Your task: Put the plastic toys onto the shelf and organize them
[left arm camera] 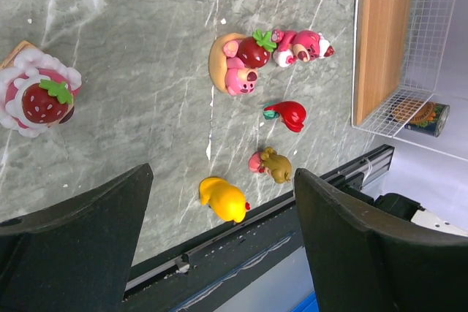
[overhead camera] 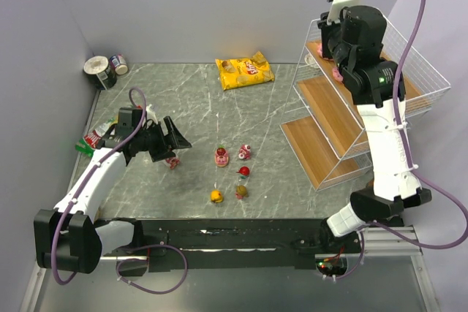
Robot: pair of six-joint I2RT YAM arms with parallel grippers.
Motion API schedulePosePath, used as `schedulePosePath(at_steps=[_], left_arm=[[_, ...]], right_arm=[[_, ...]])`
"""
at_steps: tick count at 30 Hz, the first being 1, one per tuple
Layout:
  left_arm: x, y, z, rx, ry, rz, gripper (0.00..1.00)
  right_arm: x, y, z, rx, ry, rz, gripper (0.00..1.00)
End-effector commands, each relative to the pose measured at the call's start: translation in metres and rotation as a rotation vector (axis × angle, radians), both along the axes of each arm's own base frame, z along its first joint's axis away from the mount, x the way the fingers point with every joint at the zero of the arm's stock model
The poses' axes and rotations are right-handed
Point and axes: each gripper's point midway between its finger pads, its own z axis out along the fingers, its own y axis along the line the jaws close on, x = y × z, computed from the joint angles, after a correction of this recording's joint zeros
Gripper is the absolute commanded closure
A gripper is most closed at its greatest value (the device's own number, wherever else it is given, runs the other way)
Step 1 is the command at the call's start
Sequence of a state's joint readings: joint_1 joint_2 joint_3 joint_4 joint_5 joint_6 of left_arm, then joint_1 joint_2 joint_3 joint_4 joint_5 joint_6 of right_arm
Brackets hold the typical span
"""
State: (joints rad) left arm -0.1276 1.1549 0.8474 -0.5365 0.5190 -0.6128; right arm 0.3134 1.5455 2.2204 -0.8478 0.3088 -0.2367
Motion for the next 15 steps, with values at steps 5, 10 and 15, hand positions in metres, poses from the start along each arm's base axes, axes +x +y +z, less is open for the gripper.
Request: schedulePosePath(at_steps=[5,10,15], left_arm=[[-0.001,0.0,0.007,-0.004,-0.037,-0.015,0.16],[-0.001,0.0,0.006,-0.006,-0.035,-0.015,0.15],[-0.002,-0.001,0.006,-0.007,-0.035,-0.018,0.15]], right_arm=[[-0.019,0.005,0.023,-0.006,-0.149,0.105,0.99],[-0.024,0.009,0.02,-0.018,-0.164,0.149,1.0],[-0.025,0.01,0.02,-0.034,-0.169,0.177,1.0]])
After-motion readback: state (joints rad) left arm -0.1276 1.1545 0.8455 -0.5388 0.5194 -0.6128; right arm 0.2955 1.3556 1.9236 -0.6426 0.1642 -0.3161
